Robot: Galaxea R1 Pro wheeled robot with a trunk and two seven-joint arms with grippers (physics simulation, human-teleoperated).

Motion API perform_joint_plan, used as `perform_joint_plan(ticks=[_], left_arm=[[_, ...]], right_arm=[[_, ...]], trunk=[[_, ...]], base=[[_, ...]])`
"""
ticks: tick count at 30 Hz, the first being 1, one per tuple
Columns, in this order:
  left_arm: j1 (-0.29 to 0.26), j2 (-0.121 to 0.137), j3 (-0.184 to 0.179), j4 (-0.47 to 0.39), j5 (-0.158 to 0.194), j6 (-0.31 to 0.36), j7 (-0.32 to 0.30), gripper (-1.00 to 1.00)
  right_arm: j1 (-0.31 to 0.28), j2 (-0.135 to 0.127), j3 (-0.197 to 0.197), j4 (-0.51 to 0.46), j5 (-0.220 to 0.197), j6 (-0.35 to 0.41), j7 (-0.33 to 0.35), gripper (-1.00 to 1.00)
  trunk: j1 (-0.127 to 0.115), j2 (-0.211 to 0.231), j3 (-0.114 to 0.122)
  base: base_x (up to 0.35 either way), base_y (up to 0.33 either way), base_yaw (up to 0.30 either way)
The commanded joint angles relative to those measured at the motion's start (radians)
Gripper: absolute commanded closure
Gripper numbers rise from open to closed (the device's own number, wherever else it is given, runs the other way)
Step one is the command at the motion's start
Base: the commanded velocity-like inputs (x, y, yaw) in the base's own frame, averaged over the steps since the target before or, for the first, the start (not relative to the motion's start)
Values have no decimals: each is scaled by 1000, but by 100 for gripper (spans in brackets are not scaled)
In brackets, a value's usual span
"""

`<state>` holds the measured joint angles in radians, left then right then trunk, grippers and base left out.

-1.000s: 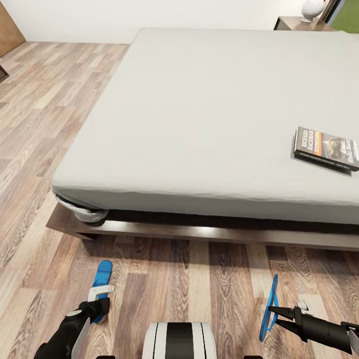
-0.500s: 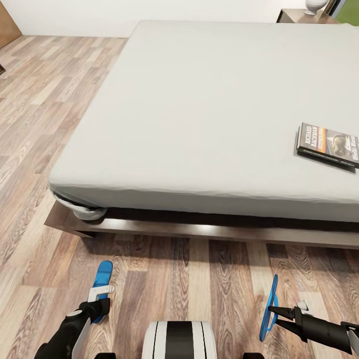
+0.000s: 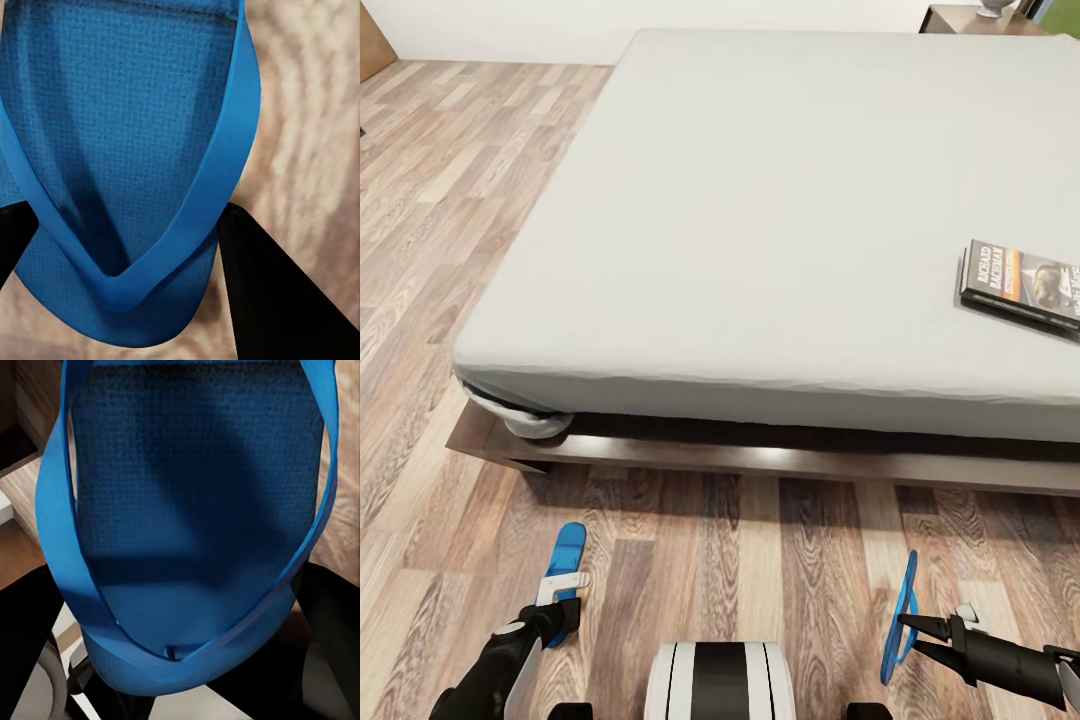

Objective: In the bedroom, move the book from the bed onto either nightstand, and place the two sandals side by side next to the bed.

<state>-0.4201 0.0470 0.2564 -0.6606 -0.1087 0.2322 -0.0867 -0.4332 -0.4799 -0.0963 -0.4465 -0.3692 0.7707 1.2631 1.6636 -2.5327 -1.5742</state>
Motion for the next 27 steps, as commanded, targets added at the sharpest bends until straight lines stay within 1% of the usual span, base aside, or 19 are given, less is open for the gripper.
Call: perform_joint_plan(ticks=[1, 6, 10, 21, 23, 27], left_arm=[[0, -1, 5, -2, -13, 6, -11, 100], [0, -1, 4, -2, -14, 6, -11, 100], [0, -2, 3, -2, -14, 6, -10, 100], [0, -2, 3, -2, -14, 6, -10, 100], [0, -2, 3, -2, -14, 6, -10, 100], [0, -2, 3, -2, -15, 6, -10, 100]], right_arm=[[-1, 0, 0, 0, -4, 7, 1, 100], [0, 0, 0, 0, -4, 7, 1, 100], [0, 0, 0, 0, -4, 7, 1, 100], [0, 0, 0, 0, -4, 7, 1, 100], [0, 0, 0, 0, -4, 7, 1, 100], [0, 0, 0, 0, -4, 7, 1, 100]], trunk=[[0, 0, -1], [0, 0, -1], [2, -1, -16], [2, -1, -16], [3, -2, -24], [3, -2, -24]], base=[[0, 0, 0], [0, 0, 0], [0, 0, 0], [0, 0, 0], [0, 0, 0], [0, 0, 0]])
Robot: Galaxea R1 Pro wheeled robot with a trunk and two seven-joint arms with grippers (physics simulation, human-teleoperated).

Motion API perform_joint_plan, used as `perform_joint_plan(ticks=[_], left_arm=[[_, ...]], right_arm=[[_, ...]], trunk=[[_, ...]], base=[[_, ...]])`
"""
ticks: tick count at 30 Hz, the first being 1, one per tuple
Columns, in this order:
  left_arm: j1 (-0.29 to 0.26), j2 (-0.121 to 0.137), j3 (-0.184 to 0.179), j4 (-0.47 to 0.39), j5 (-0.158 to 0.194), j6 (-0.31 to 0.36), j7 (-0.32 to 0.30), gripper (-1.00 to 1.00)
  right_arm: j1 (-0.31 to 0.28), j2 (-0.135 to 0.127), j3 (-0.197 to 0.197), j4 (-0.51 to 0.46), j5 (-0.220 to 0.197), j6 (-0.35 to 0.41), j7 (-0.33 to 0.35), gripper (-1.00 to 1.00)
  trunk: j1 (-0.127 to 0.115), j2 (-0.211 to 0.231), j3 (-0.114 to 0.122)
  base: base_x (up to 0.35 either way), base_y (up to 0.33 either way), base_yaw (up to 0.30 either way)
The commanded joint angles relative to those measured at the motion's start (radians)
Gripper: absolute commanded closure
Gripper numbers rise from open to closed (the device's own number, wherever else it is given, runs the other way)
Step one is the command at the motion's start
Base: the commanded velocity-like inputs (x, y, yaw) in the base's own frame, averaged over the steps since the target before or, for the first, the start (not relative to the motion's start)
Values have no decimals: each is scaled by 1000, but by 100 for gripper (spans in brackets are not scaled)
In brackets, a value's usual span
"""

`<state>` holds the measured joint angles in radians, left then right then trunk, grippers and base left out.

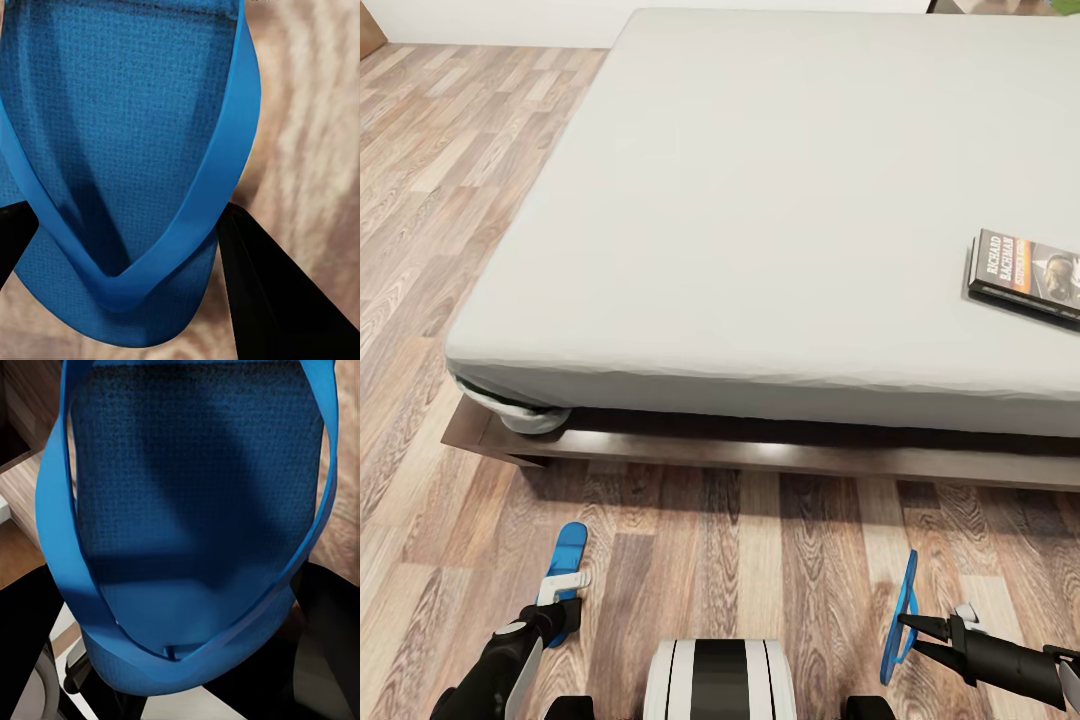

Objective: In the bedroom, move the book from the bed onto either nightstand, and place the two sandals side by side next to the bed.

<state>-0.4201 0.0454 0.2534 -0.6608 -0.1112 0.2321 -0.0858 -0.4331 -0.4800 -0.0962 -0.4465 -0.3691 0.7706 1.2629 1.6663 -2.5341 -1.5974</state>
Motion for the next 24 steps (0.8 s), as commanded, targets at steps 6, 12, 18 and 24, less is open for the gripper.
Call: perform_joint_plan(ticks=[6, 12, 18, 24], left_arm=[[0, -1, 6, -2, -13, 6, -11, 100], [0, -1, 6, -2, -13, 6, -11, 100], [0, -1, 6, -2, -13, 6, -11, 100], [0, -1, 6, -2, -13, 6, -12, -100]], right_arm=[[0, 0, 0, 0, -4, 7, 1, 100], [-1, 0, 0, 0, -4, 7, 1, 100], [0, 0, 0, 0, -4, 7, 0, 100], [0, 0, 0, 0, -4, 7, 1, 100]], trunk=[[0, 0, -1], [0, 0, -1], [0, 0, -1], [0, 0, -1]], base=[[0, 0, 0], [0, 0, 0], [0, 0, 0], [0, 0, 0]])
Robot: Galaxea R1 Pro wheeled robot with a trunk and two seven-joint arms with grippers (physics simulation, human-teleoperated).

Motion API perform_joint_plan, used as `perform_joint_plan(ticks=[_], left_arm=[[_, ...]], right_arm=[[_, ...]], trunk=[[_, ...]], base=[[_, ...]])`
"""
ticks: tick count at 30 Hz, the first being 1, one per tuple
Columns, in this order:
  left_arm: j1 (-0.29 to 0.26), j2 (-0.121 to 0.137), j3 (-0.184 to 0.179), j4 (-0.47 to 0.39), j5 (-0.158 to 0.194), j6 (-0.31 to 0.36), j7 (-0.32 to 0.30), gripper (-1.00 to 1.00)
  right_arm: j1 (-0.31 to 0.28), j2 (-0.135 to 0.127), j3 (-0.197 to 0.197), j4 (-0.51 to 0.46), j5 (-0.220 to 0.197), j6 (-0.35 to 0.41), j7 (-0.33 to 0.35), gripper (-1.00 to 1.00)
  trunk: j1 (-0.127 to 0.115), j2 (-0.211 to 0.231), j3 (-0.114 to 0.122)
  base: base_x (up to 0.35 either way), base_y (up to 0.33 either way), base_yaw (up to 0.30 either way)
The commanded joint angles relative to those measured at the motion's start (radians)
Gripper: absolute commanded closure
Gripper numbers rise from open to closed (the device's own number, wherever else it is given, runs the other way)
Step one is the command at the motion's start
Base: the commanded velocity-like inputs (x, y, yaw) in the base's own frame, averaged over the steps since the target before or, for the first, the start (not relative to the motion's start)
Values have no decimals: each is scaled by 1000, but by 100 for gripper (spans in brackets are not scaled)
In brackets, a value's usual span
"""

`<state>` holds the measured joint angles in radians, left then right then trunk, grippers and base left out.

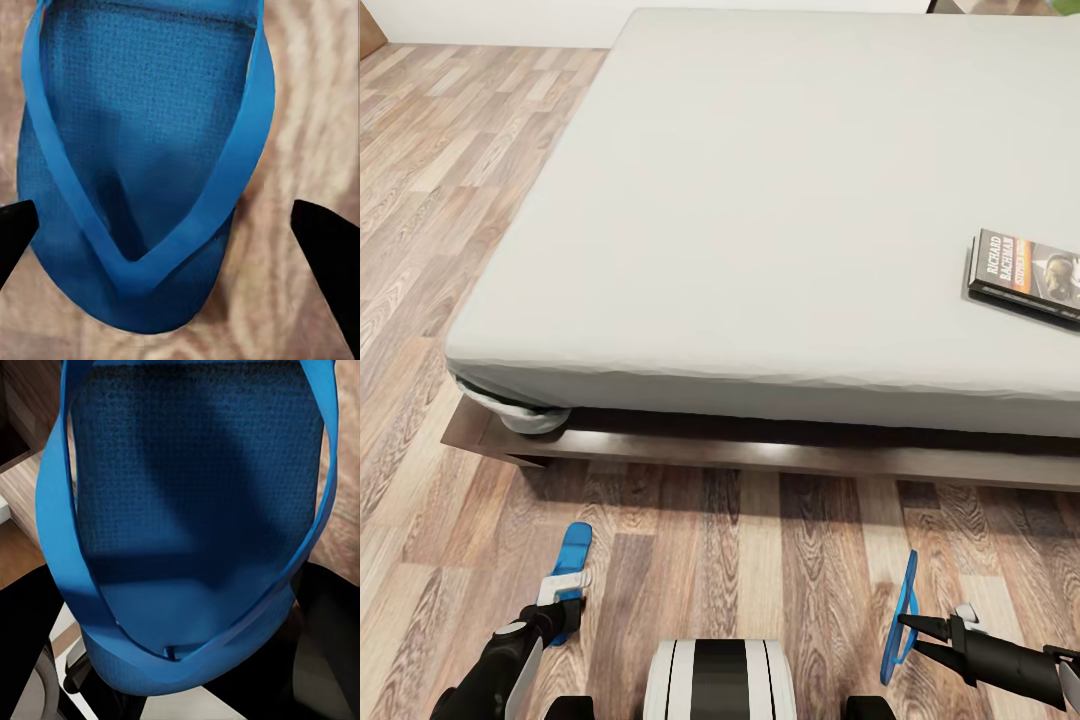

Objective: In the bedroom, move the book from the bed onto either nightstand, and place the two sandals side by side next to the bed.

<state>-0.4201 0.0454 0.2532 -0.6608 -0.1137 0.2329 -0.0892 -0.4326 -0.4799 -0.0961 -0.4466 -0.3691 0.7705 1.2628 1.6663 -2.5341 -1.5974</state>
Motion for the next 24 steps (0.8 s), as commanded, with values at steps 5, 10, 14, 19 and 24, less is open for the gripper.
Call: perform_joint_plan(ticks=[5, 10, 14, 19, 24], left_arm=[[0, -1, 5, -2, -11, 5, -9, -100], [0, -1, 4, -2, -11, 5, -9, -100], [0, -1, 4, -2, -11, 5, -9, -100], [0, -1, 4, -2, -11, 5, -8, -100], [0, -1, 4, -2, -11, 5, -8, -100]], right_arm=[[-1, 0, -1, 0, -4, 7, 1, 100], [-1, 0, -1, 0, -4, 7, 1, 100], [-1, 0, -1, 0, -4, 7, 2, 100], [-1, 0, 0, 0, -4, 7, 2, 100], [0, 0, 0, 0, -4, 7, 2, 100]], trunk=[[0, 0, -1], [0, 0, -1], [0, 0, -1], [0, 0, -1], [0, 0, -1]], base=[[0, 0, 0], [0, 0, 0], [0, 0, 0], [0, 0, 0], [0, 0, 0]])
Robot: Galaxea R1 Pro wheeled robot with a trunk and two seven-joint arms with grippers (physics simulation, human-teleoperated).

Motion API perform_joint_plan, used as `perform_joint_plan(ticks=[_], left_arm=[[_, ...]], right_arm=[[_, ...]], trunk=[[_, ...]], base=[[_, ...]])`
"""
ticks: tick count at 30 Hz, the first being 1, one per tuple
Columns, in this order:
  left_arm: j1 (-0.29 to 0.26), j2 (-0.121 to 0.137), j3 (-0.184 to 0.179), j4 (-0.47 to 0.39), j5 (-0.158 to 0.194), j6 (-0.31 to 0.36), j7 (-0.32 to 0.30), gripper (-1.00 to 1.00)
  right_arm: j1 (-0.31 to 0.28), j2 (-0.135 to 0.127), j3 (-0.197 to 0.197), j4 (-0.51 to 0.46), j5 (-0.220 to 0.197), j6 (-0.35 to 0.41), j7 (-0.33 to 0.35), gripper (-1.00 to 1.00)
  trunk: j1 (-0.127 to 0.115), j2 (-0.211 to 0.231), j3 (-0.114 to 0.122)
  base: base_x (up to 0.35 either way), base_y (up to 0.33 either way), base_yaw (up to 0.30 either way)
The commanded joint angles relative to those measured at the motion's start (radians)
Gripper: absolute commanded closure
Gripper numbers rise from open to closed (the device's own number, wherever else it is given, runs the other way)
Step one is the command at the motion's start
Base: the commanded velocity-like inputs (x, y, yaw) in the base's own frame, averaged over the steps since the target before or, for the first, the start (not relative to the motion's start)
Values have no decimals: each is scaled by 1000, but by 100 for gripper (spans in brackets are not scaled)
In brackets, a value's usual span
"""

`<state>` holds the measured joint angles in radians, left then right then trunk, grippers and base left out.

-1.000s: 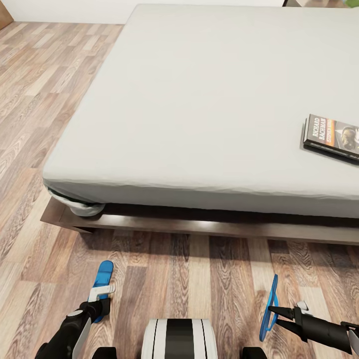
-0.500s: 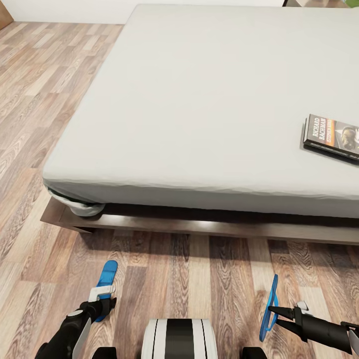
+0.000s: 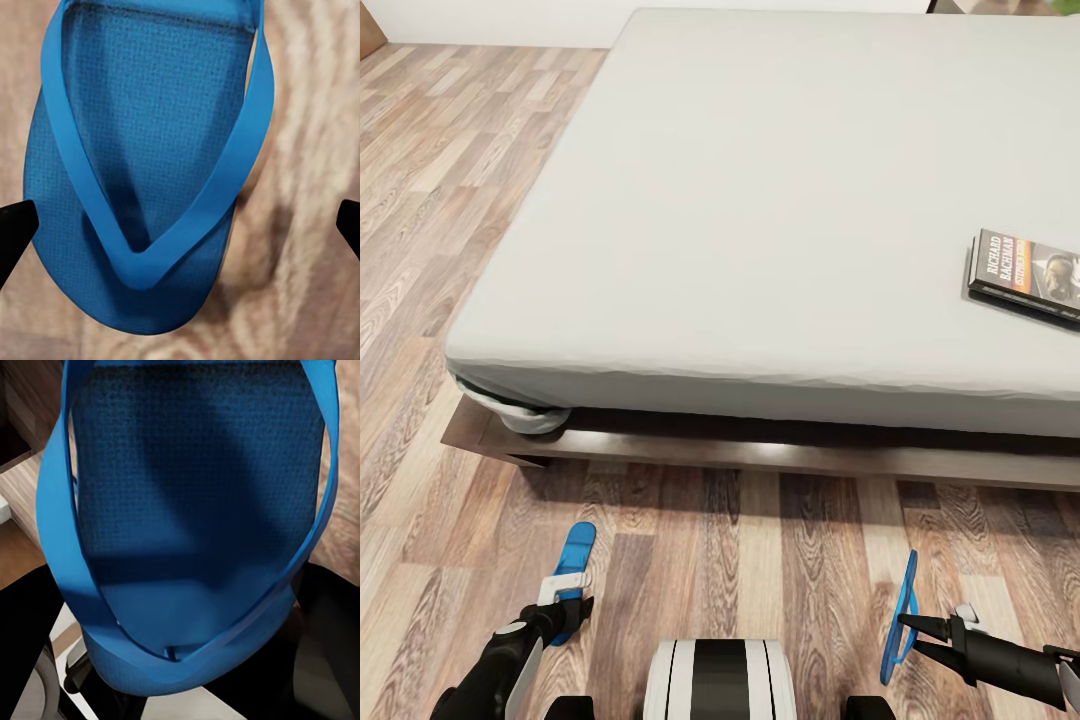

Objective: In the bedroom, move the book from the bed onto either nightstand, and place the two sandals side by side next to the bed.

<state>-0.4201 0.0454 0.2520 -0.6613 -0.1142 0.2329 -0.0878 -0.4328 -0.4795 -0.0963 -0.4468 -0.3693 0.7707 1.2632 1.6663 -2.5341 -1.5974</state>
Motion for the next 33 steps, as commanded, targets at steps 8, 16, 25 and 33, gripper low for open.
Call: perform_joint_plan(ticks=[8, 16, 25, 33], left_arm=[[0, -1, 6, -3, -10, 6, -9, -100], [0, -1, 6, -3, -10, 6, -9, -100], [0, -1, 6, -3, -11, 6, -9, -100], [0, 5, 13, -10, -10, 8, -9, -100]], right_arm=[[0, 0, 0, 0, -3, 7, 1, 100], [-1, 0, 0, 0, -3, 7, 0, 100], [0, 0, 0, 0, -3, 7, 1, 100], [0, 0, 0, 0, -3, 7, 1, 100]], trunk=[[-1, 0, 7], [-5, 2, 38], [-9, 4, 73], [-12, 6, 104]], base=[[0, 0, 0], [0, 0, 0], [0, 0, 0], [0, 0, 0]])
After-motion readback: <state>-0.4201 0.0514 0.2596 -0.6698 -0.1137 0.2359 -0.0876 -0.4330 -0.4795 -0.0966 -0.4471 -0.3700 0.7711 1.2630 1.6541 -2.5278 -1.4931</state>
